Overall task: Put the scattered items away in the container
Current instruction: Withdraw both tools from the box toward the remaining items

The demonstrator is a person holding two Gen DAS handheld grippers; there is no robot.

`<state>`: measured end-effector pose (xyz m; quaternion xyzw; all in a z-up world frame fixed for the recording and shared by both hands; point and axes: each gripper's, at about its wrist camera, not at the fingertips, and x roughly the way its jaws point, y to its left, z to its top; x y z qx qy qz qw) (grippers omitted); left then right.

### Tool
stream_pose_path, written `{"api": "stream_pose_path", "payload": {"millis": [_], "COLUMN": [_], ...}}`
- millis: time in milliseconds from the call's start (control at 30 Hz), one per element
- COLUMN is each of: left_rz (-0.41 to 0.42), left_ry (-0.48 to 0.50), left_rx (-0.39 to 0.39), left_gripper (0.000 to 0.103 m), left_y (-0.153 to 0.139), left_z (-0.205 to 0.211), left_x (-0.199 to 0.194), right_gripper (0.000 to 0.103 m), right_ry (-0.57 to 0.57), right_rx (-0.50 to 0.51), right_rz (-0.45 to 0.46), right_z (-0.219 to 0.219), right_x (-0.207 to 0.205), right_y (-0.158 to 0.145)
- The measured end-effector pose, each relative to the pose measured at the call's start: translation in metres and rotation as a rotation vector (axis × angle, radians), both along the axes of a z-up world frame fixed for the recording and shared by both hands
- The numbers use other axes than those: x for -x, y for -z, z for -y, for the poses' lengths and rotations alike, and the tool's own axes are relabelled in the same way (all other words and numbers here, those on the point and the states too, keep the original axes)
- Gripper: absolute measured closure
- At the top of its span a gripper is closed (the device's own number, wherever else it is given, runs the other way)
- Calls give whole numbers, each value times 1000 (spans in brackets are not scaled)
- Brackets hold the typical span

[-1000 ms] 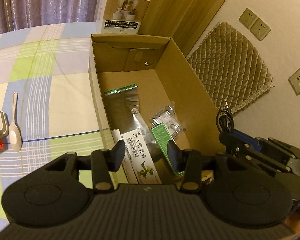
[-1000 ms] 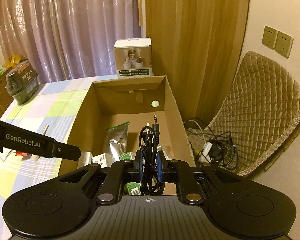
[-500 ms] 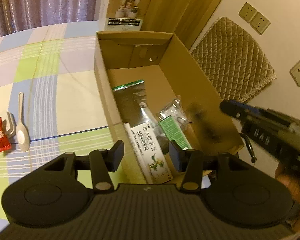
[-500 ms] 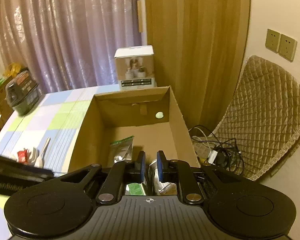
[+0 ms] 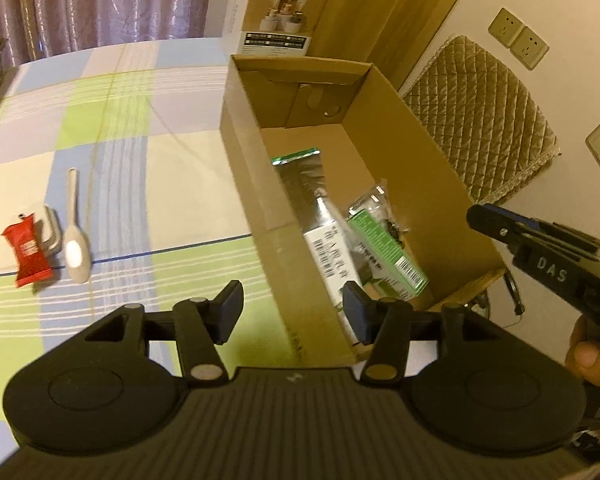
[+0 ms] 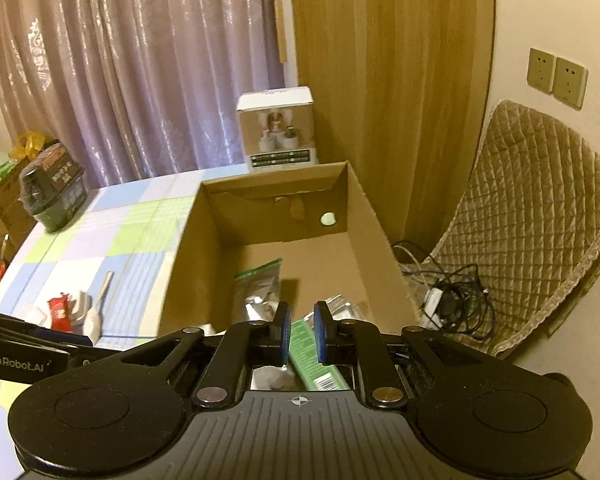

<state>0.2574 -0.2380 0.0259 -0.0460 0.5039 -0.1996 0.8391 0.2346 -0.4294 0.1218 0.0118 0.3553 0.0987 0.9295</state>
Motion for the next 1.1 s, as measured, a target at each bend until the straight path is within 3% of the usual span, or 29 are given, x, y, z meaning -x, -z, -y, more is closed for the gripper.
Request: {"api": "stream_pose_path", "payload": {"millis": [133, 367, 633, 1000, 1033, 1067, 1100], "left_rz": [6, 54, 20, 10, 9, 8, 8], "left_ry": [-9, 7, -86, -200, -208, -214, -220], "left_rx": [-35, -131, -202, -197, -193, -191, -190], "left_gripper": [52, 34, 26, 20, 19, 18, 18], "left_y": [2, 8, 26, 23, 23, 22, 23], "left_z": [-16, -58, -136, -201, -205, -209, -212], "left_x": [11, 47, 89, 127, 130, 132, 133], "right_gripper": [86, 86, 86, 86, 81, 66, 14], "right_ry": [-19, -65, -123, -221, -231, -237, -240], "right_rx": [-12, -14, -17, -8, -7, -5, -6], "right_rz": [0, 10, 4, -11, -16, -19, -14], "right_z": [-14, -45, -87, -150, -156, -161, -166], "right_x": [11, 28, 43, 72, 74, 77, 80], "right_y": [-2, -8, -10, -9, -8, -7, -7]}}
